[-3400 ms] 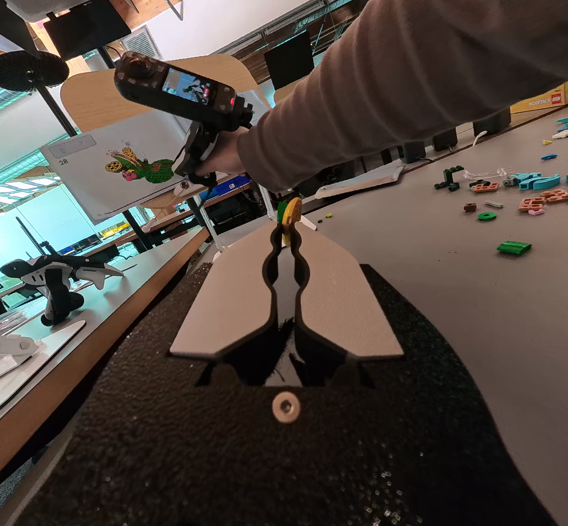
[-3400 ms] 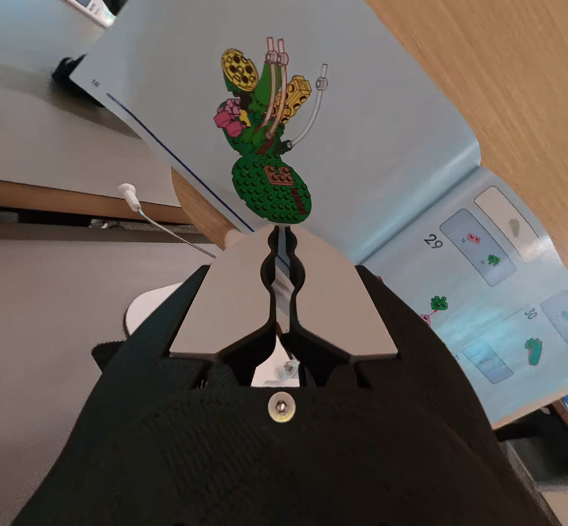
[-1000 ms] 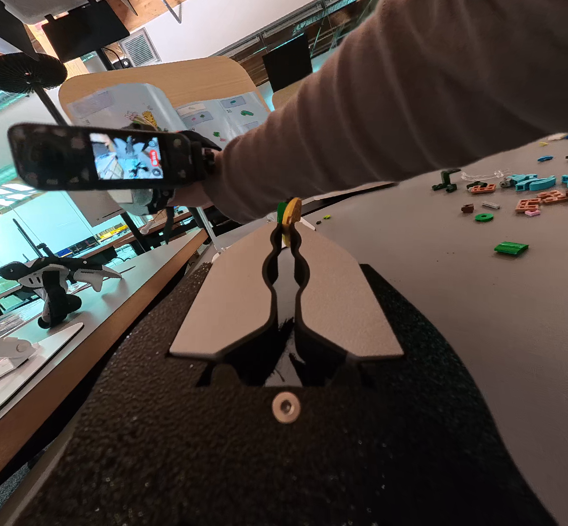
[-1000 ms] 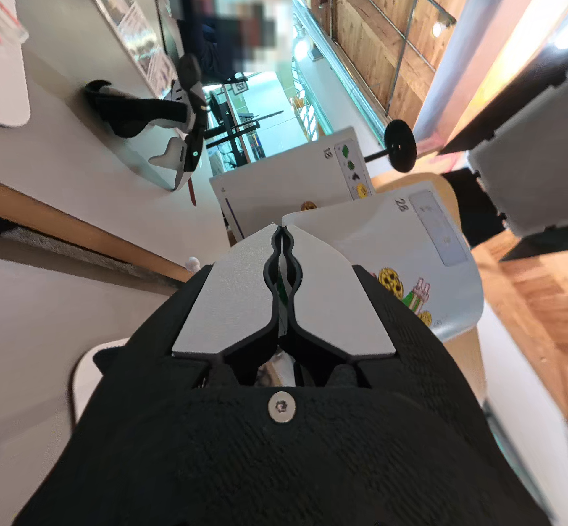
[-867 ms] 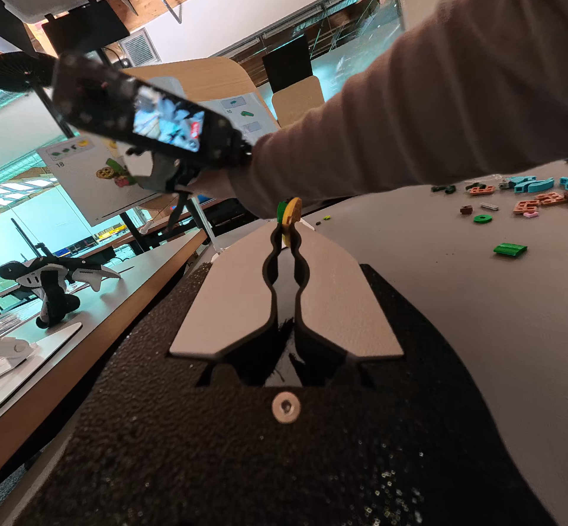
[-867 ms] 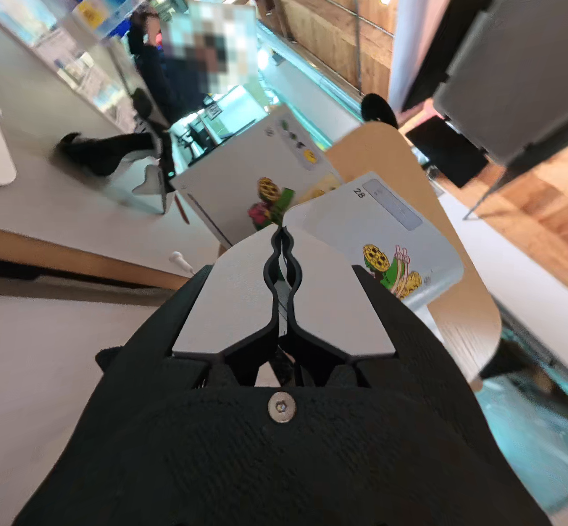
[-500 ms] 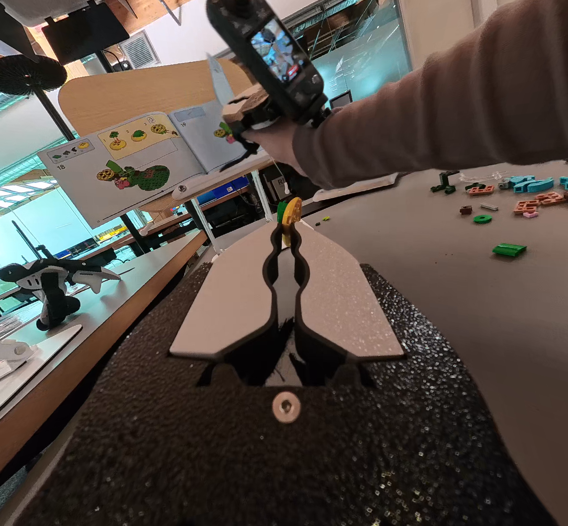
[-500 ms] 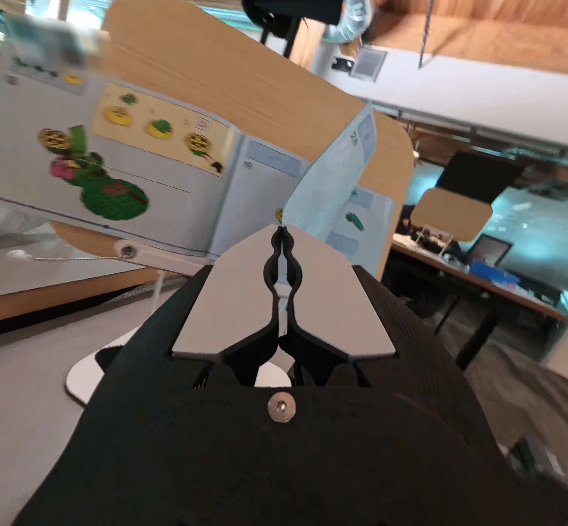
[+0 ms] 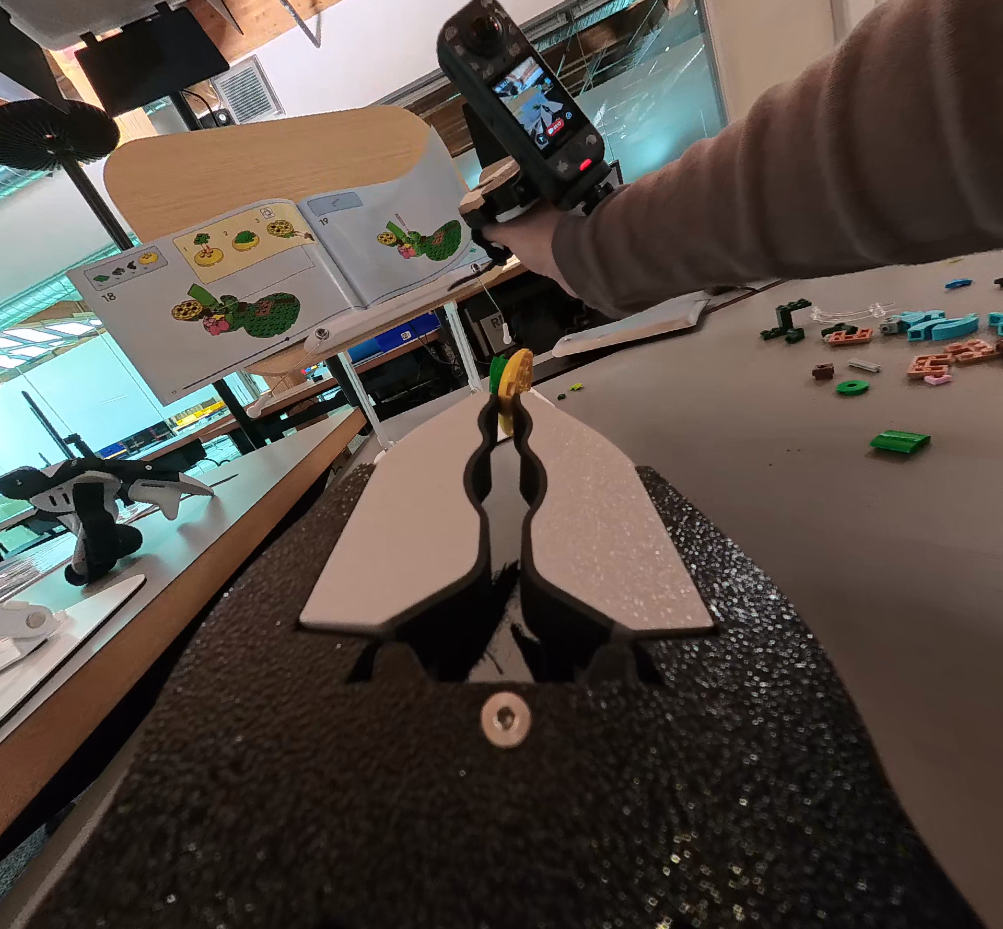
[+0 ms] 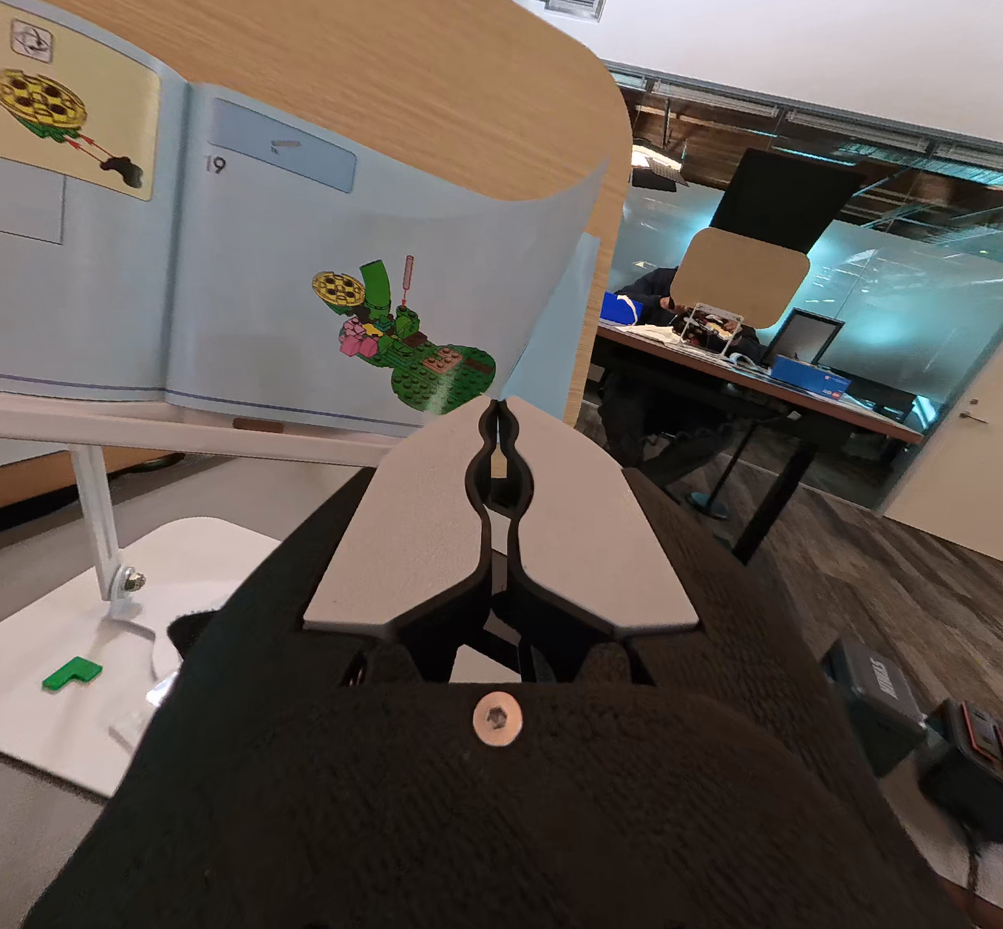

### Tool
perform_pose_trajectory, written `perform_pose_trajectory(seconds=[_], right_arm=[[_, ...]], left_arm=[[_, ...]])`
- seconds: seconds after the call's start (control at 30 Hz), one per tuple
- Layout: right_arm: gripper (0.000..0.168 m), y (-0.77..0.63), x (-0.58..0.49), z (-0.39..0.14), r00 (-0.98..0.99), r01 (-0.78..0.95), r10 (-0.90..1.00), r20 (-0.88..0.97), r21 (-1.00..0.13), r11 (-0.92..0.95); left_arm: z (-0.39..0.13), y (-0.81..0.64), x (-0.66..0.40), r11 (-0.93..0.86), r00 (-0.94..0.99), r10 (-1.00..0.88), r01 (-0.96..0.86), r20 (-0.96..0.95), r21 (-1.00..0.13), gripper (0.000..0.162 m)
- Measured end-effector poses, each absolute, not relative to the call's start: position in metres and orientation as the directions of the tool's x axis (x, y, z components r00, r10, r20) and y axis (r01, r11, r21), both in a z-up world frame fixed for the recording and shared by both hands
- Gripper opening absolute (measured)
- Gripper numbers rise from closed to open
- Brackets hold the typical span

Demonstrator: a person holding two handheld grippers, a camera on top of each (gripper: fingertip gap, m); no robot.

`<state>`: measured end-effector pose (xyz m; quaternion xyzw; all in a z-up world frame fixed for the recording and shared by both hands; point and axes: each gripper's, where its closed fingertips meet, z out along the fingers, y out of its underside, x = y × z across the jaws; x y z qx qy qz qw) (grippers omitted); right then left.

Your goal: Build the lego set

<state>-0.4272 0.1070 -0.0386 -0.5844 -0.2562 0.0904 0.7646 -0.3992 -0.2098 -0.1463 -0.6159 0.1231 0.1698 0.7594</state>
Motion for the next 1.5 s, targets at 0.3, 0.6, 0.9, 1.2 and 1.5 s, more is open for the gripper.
perform_pose_trajectory(seconds=[0.3, 0.6, 0.9, 1.2, 1.5], right_arm=[[0.0, 0.114, -0.426, -0.043, 0.852, 0.178, 0.435, 0.292, -0.942, 0.284], [0.0, 0.128, -0.422, -0.047, 0.862, 0.219, 0.394, 0.318, -0.936, 0.275], [0.0, 0.135, -0.419, -0.049, 0.854, 0.242, 0.397, 0.335, -0.933, 0.266], [0.021, 0.139, -0.42, -0.059, 0.839, 0.251, 0.431, 0.332, -0.939, 0.234], [0.04, 0.133, -0.427, -0.067, 0.729, -0.05, 0.681, 0.062, -0.988, 0.143]], left_arm=[[-0.146, -0.21, -0.399, 0.184, 0.912, 0.105, -0.41, -0.397, -0.894, 0.005], [-0.147, -0.21, -0.399, 0.182, 0.911, 0.103, -0.411, -0.399, -0.893, 0.005], [-0.147, -0.21, -0.399, 0.184, 0.912, 0.101, -0.41, -0.398, -0.893, 0.005], [-0.147, -0.21, -0.398, 0.182, 0.911, 0.099, -0.412, -0.4, -0.893, 0.005], [-0.148, -0.209, -0.397, 0.183, 0.911, 0.097, -0.412, -0.401, -0.893, 0.005]])
